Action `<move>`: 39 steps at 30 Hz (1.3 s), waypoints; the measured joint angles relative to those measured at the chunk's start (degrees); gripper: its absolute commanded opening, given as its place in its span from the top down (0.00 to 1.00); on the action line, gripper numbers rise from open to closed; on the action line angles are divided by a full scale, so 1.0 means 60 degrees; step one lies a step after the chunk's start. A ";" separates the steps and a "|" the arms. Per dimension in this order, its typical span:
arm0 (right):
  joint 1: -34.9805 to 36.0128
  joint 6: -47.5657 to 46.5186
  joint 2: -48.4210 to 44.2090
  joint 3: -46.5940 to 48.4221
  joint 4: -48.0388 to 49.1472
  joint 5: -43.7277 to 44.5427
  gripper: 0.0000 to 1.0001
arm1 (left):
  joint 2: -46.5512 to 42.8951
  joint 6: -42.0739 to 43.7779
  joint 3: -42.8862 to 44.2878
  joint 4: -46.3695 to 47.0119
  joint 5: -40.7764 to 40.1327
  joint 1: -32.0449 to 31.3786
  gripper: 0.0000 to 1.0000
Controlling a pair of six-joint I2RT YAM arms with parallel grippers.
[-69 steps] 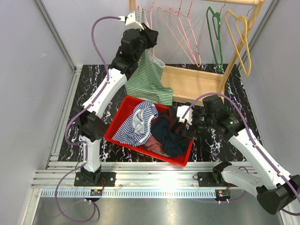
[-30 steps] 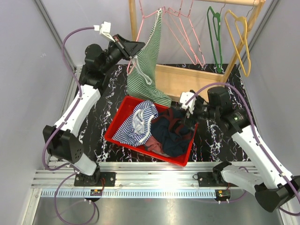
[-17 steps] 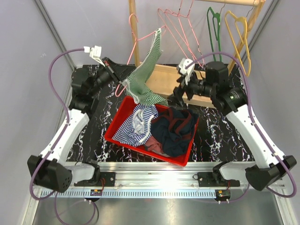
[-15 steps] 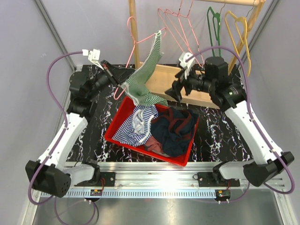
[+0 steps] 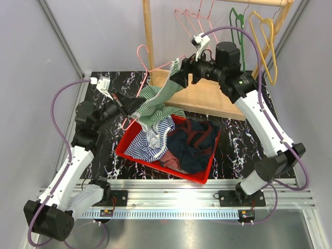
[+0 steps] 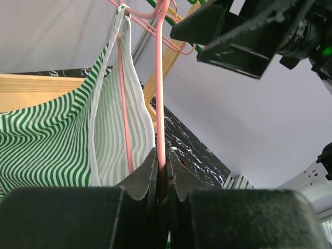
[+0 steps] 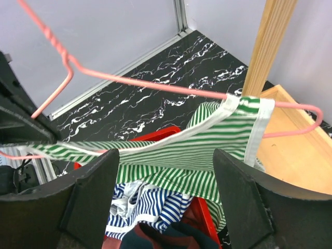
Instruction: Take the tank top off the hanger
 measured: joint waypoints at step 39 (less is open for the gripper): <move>0.0259 0.0047 0.1184 0.0193 -0.0266 0.1443 0.32 | -0.1388 0.0925 -0.0911 -0.0809 0.0270 0.0058 1.00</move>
